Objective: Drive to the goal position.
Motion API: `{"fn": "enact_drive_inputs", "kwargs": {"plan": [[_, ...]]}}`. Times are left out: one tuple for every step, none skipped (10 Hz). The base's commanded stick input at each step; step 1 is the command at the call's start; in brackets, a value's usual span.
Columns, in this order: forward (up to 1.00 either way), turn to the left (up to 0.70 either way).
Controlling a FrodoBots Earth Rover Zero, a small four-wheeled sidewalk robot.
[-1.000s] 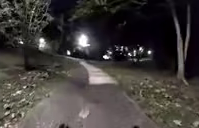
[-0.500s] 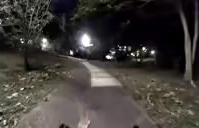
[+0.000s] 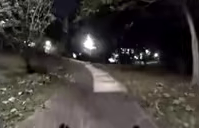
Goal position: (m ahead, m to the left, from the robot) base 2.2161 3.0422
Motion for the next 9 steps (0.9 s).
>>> {"fn": "enact_drive_inputs", "kwargs": {"plan": [[0.45, 0.00], [0.45, 0.00], [0.45, 0.00], [0.45, 0.00], [0.45, 0.00], [0.45, 0.00], [0.45, 0.00], [0.45, 0.00], [0.45, 0.00]]}}
